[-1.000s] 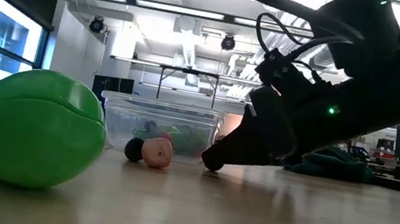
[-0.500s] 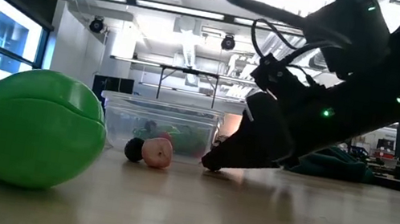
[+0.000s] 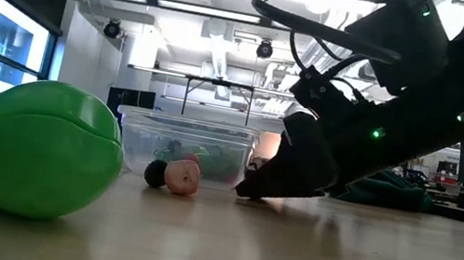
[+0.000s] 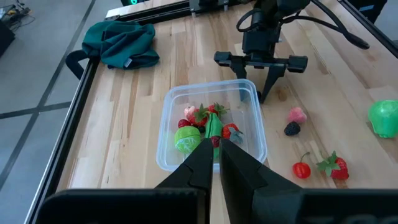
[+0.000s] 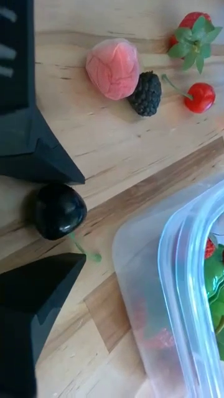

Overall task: Pick and placing Produce into tupperware
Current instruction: Put the black cherry into the transparent container

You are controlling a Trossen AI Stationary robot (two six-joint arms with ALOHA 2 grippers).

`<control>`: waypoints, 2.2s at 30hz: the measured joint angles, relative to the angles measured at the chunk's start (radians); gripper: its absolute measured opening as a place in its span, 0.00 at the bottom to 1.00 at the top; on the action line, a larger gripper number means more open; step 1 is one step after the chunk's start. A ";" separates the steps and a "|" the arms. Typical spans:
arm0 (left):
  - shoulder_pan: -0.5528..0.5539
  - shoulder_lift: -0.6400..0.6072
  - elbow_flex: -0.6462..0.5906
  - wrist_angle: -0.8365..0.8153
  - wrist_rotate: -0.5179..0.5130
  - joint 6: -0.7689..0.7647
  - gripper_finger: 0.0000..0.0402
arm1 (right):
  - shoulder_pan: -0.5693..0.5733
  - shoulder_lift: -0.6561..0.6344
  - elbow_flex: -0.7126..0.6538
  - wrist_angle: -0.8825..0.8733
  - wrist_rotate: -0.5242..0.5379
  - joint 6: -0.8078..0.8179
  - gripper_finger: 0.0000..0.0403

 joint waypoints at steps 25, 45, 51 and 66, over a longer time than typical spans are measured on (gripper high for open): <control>0.000 0.000 0.000 0.000 0.000 0.000 0.05 | 0.008 -0.016 0.002 -0.075 0.003 0.030 0.27; 0.000 0.000 0.000 0.000 0.000 0.000 0.05 | 0.072 -0.448 -0.002 -0.575 0.169 0.043 0.26; 0.000 0.000 0.000 0.000 0.000 0.000 0.05 | 0.008 -0.585 -0.001 -0.516 0.162 -0.150 0.26; 0.000 0.000 0.000 0.000 0.000 0.000 0.05 | -0.283 -0.379 0.343 -0.684 -0.311 -0.364 0.27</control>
